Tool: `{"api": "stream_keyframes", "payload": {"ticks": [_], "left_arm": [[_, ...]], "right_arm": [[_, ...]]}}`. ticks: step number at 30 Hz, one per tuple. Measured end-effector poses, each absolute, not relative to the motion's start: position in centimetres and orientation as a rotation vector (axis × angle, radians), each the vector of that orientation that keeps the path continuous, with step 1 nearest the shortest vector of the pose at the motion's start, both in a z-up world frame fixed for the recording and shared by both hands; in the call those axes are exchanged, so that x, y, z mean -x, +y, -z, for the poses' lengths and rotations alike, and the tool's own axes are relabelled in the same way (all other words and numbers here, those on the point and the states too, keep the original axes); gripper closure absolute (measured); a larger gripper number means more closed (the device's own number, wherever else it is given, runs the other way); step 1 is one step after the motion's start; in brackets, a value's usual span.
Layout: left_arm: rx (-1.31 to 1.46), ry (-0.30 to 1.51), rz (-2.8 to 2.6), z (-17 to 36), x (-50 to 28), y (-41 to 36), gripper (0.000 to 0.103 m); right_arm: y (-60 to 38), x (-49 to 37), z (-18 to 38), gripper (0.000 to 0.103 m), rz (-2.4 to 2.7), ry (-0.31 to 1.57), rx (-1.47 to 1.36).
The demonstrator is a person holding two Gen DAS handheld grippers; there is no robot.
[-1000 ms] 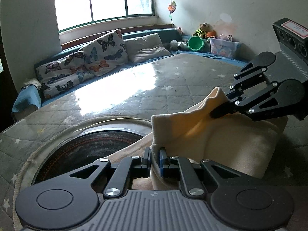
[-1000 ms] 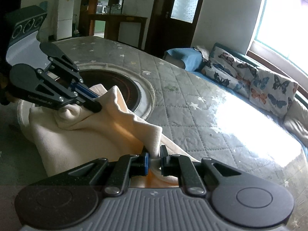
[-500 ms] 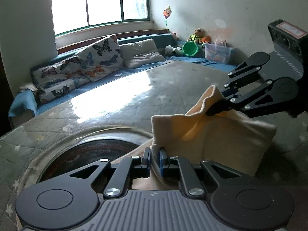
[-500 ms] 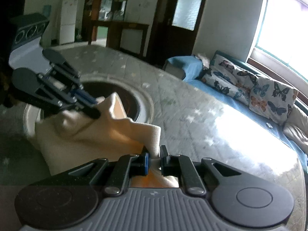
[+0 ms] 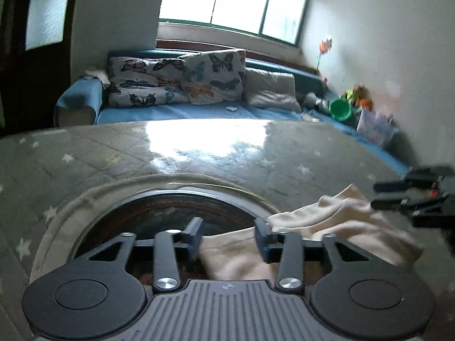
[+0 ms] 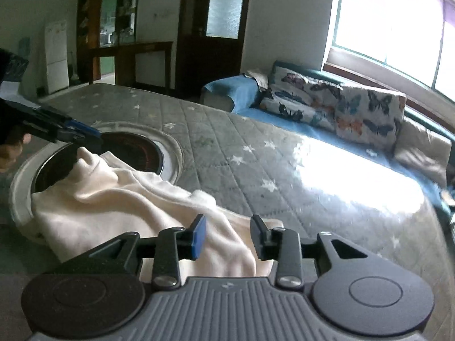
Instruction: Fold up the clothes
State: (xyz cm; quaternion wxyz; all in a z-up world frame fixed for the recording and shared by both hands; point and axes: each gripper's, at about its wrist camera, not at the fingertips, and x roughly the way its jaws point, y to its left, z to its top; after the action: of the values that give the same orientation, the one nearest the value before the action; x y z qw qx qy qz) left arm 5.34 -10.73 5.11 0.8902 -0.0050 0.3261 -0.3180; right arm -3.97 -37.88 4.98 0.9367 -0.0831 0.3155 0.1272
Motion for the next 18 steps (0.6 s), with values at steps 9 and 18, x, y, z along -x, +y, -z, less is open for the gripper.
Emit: {"api": "stream_keyframes", "payload": {"ticks": [9,18], "left_arm": [[0.123,0.759,0.735,-5.8,-3.8,-11.7,0.033],[0.124,0.752,0.739,-5.8,-3.0,-12.2,0.015]], "right_arm": [[-39.9,1.5,-4.1,0.069,-0.321,0.699,-0.024],[-39.4,-1.6,-2.7,0.07,-0.374,0.78,-0.064]]}}
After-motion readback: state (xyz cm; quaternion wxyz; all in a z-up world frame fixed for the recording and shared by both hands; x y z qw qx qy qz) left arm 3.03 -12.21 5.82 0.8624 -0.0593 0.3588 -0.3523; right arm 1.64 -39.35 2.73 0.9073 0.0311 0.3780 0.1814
